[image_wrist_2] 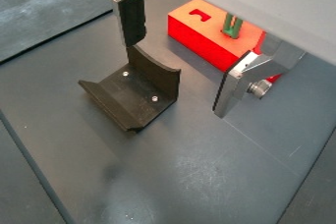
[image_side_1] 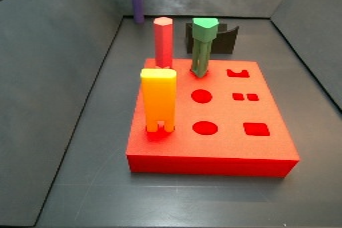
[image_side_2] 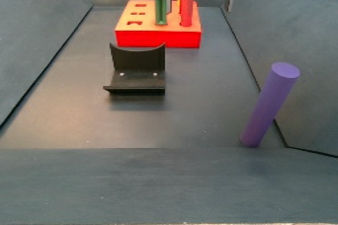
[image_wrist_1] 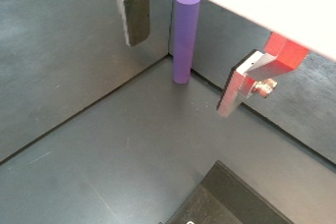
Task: Pick up the round object. Move up. Move to above the board. Insert the round object.
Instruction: Pick up the round object.
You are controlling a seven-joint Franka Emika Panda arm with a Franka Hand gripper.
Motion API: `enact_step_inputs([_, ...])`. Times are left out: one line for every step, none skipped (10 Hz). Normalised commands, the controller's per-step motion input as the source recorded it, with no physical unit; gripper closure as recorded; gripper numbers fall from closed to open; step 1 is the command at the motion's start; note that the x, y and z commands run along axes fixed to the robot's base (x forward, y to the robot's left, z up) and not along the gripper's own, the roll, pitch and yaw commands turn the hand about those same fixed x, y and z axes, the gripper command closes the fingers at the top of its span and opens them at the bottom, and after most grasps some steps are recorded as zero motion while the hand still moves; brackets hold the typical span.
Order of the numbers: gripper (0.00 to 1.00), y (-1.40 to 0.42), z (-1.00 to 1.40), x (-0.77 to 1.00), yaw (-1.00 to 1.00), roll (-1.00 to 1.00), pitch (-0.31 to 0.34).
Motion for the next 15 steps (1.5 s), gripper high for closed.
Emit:
enact_step_inputs([0.00, 0.11, -0.04, -0.33, -0.20, 0.00, -0.076])
enact_step_inputs([0.00, 0.59, -0.10, -0.72, -0.21, 0.00, -0.089])
enact_step_inputs([0.00, 0.62, -0.11, -0.80, -0.16, 0.00, -0.084])
enact_step_inputs([0.00, 0.70, -0.19, -0.90, -0.02, 0.00, -0.104])
enact_step_inputs([0.00, 0.69, -0.24, -0.81, 0.00, 0.00, -0.084])
enact_step_inputs([0.00, 0.64, -0.27, -0.81, 0.00, 0.00, -0.090])
enact_step_inputs([0.00, 0.55, -0.24, -0.84, 0.00, 0.00, -0.124])
enact_step_inputs([0.00, 0.29, -0.11, -0.90, 0.00, 0.00, -0.216])
enact_step_inputs([0.00, 0.31, -0.06, -0.60, 0.04, -0.06, -0.193])
enact_step_inputs([0.00, 0.29, -0.12, -0.10, 0.00, -0.09, -0.083])
enact_step_inputs([0.00, 0.40, -0.17, 0.00, 0.00, -0.08, -0.041])
enact_step_inputs([0.00, 0.41, -0.18, -0.04, 0.00, -0.05, -0.034])
enact_step_inputs([0.00, 0.39, -0.19, -0.05, 0.00, -0.03, -0.027])
enact_step_inputs([0.00, 0.33, -0.25, 0.01, 0.01, -0.03, -0.019])
enact_step_inputs([0.00, 0.30, -0.30, 0.00, 0.01, -0.02, -0.029])
